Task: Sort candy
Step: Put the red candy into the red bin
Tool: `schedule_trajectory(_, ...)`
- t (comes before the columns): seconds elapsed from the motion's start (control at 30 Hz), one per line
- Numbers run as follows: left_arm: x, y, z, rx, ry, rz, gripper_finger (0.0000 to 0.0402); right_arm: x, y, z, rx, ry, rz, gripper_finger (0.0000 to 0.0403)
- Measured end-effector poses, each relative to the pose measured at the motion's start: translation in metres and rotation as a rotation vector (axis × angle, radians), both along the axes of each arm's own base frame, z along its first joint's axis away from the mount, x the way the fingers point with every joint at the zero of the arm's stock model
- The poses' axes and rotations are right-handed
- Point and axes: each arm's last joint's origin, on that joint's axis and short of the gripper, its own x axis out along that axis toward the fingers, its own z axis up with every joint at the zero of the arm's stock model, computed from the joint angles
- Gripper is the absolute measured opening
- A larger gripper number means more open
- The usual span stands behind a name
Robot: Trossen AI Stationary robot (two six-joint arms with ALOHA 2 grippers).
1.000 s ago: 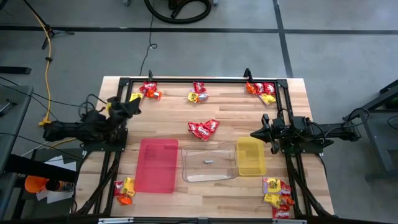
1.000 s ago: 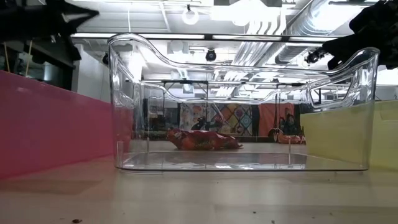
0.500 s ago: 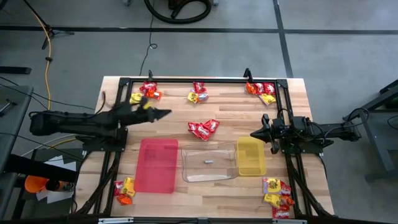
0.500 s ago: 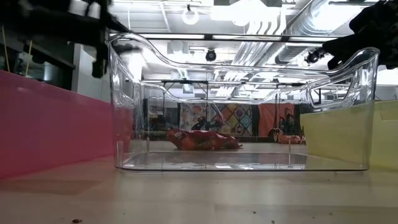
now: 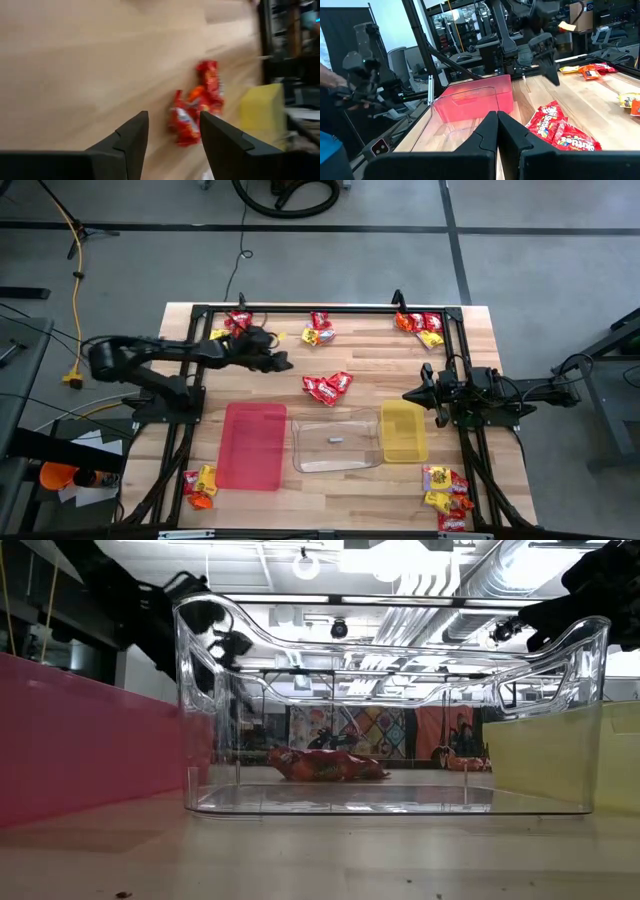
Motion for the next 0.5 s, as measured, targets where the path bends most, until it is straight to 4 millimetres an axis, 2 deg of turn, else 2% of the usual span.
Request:
schedule_trajectory(0.13, 0.014, -0.002, -0.012, -0.060, -0.045, 0.038, 0.0166, 0.000, 0.000, 0.000, 0.000, 0.000, 0.000, 0.0000)
schedule_trajectory(0.33, 0.025, -0.011, -0.031, -0.120, -0.018, 0.039, 0.0166, 0.000, 0.000, 0.000, 0.000, 0.000, 0.000, 0.0000)
schedule_trajectory(0.5, 0.033, -0.019, -0.040, -0.132, -0.040, 0.024, 0.0166, 0.000, 0.000, 0.000, 0.000, 0.000, 0.000, 0.0000)
